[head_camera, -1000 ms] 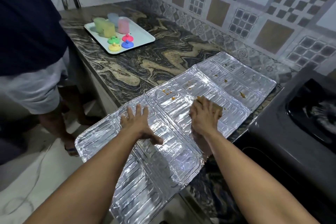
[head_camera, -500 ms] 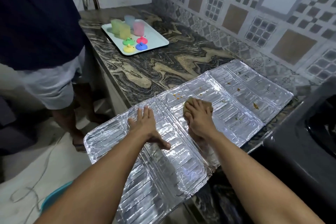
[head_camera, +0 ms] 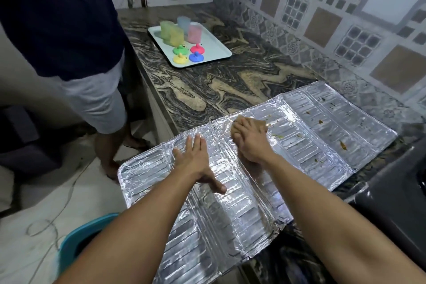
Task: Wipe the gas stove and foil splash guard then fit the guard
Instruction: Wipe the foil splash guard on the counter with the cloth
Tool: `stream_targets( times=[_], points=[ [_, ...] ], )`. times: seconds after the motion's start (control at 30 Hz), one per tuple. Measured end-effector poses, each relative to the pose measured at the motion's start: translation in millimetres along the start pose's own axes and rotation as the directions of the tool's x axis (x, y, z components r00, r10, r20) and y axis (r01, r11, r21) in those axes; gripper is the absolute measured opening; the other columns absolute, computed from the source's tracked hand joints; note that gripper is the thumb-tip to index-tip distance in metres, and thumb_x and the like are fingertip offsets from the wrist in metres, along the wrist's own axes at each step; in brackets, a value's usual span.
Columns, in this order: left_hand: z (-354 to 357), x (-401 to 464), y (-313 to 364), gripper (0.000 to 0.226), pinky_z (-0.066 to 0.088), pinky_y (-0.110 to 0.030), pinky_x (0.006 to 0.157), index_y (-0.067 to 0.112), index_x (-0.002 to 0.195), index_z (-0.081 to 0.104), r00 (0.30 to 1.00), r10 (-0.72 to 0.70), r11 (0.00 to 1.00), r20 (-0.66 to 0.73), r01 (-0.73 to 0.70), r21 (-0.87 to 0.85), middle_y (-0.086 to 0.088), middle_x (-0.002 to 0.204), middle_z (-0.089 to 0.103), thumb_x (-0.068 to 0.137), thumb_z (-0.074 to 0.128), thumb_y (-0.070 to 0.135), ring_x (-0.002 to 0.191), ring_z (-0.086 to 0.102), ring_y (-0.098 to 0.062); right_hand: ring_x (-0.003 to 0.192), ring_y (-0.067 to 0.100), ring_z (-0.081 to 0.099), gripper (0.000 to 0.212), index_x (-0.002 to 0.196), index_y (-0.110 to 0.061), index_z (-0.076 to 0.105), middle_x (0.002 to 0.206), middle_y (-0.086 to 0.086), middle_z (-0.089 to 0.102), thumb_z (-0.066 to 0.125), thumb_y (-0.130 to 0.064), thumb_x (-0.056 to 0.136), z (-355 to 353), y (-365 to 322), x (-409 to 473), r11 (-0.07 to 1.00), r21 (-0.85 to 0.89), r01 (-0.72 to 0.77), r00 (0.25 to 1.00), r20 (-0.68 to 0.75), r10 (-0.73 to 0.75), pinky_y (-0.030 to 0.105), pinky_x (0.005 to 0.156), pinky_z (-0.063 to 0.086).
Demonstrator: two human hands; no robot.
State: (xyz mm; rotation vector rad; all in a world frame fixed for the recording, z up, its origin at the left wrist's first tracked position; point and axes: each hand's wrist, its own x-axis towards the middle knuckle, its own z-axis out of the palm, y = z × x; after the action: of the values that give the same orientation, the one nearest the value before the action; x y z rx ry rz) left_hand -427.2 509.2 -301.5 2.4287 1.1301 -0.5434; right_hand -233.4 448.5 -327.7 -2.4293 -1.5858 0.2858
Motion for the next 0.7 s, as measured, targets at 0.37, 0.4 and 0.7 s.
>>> stream_targets(
  times=[0.37,0.4,0.7],
  points=[
    [-2,1,2,0.164,-0.003,-0.062,0.118,0.012,0.151,-0.023,0.999,-0.023,1.000,0.023,0.022,0.022,-0.006,0.159,-0.031,0.042,0.081,0.075,0.146,-0.027,-0.029,0.150,0.032,0.006,0.051,0.152,-0.024,0.027,0.163,0.004,0.009,0.032,-0.037,0.103,12,-51,-7,0.989,-0.048,0.141,0.988,0.066,-0.138,0.056,0.118,0.004],
    [-2,1,2,0.163,-0.004,-0.062,0.117,0.012,0.151,-0.023,1.000,-0.019,1.000,0.022,0.019,0.011,-0.006,0.158,-0.031,0.042,0.080,0.075,0.146,-0.027,-0.029,0.150,0.030,0.007,0.049,0.151,-0.025,0.029,0.163,0.004,0.011,0.030,-0.037,0.104,11,-43,-1,0.992,-0.039,0.119,0.992,0.046,-0.117,0.056,0.118,0.004],
    [-2,1,3,0.164,-0.006,-0.067,0.114,0.011,0.151,-0.024,0.999,-0.029,0.999,0.040,0.030,-0.025,-0.006,0.158,-0.032,0.043,0.083,0.071,0.145,-0.028,-0.030,0.144,0.033,0.021,0.037,0.137,-0.019,0.044,0.155,0.007,0.030,0.036,-0.024,0.102,-5,-22,21,0.999,0.003,-0.052,0.998,-0.039,0.052,0.060,0.114,0.012]
  ],
)
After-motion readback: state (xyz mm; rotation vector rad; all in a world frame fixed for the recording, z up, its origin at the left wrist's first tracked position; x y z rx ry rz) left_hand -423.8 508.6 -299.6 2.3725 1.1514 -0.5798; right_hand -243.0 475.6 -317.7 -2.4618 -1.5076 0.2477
